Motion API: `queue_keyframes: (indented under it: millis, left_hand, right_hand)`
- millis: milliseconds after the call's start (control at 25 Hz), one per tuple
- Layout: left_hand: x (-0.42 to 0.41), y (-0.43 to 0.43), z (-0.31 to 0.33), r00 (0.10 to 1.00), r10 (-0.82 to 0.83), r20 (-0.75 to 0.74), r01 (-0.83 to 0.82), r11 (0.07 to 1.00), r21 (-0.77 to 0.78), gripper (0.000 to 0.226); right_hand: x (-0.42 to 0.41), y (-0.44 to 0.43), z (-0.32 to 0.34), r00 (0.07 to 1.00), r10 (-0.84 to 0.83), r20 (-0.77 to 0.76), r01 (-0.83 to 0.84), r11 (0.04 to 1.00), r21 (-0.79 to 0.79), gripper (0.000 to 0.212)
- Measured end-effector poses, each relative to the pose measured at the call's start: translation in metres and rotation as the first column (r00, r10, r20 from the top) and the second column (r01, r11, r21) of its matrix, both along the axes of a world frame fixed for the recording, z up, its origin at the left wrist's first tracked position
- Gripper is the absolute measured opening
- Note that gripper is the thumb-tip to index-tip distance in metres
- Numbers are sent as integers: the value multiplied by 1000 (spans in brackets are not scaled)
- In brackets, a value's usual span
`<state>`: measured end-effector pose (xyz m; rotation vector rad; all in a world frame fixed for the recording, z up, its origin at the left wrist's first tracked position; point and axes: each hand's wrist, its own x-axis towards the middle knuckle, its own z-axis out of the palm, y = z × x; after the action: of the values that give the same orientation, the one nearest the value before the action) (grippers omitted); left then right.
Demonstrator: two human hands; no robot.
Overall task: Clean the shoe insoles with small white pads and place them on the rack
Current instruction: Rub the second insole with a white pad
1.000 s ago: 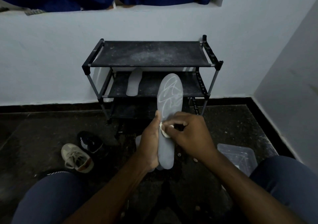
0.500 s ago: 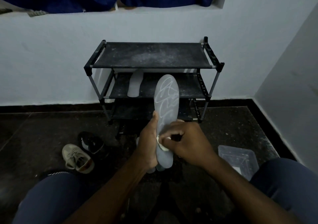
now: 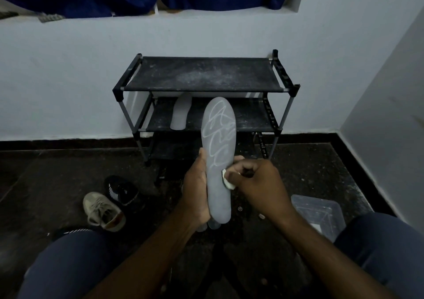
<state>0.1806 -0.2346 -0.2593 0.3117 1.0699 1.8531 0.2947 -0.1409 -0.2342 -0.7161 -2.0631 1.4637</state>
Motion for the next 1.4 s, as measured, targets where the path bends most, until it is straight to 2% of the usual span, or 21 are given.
queue_keyframes:
  millis: [240, 400, 560, 760, 920, 1080, 1240, 1400]
  left_hand:
    - [-12, -3, 5, 999, 37, 28, -36, 999, -29, 93]
    - [-5, -3, 4, 999, 41, 12, -40, 998, -51, 80]
    - [-7, -3, 3, 998, 63, 18, -63, 997, -32, 80]
    - [0, -1, 1, 999, 54, 8, -53, 997, -52, 70]
    - [-1, -2, 3, 999, 38, 6, -38, 997, -60, 79]
    - [2, -2, 4, 999, 28, 21, -27, 998, -51, 68]
    - [2, -2, 4, 999, 36, 17, -35, 998, -47, 76]
    - [3, -1, 3, 999, 40, 22, -39, 998, -55, 66]
  right_hand:
    - [0, -6, -1, 993, 74, 94, -85, 989, 122, 9]
    - [-3, -10, 3, 999, 35, 15, -37, 983, 180, 7]
    - [-2, -14, 3, 984, 156, 90, -175, 945, 275, 10]
    - [-5, -8, 3, 997, 66, 34, -72, 961, 267, 6]
    - [-2, -14, 6, 973, 219, 65, -229, 932, 280, 5]
    - [-4, -8, 6, 992, 125, 2, -122, 963, 240, 7]
    - [-2, -15, 7, 967, 253, 43, -255, 933, 253, 6]
    - [-4, -5, 7, 992, 129, -9, -122, 962, 244, 8]
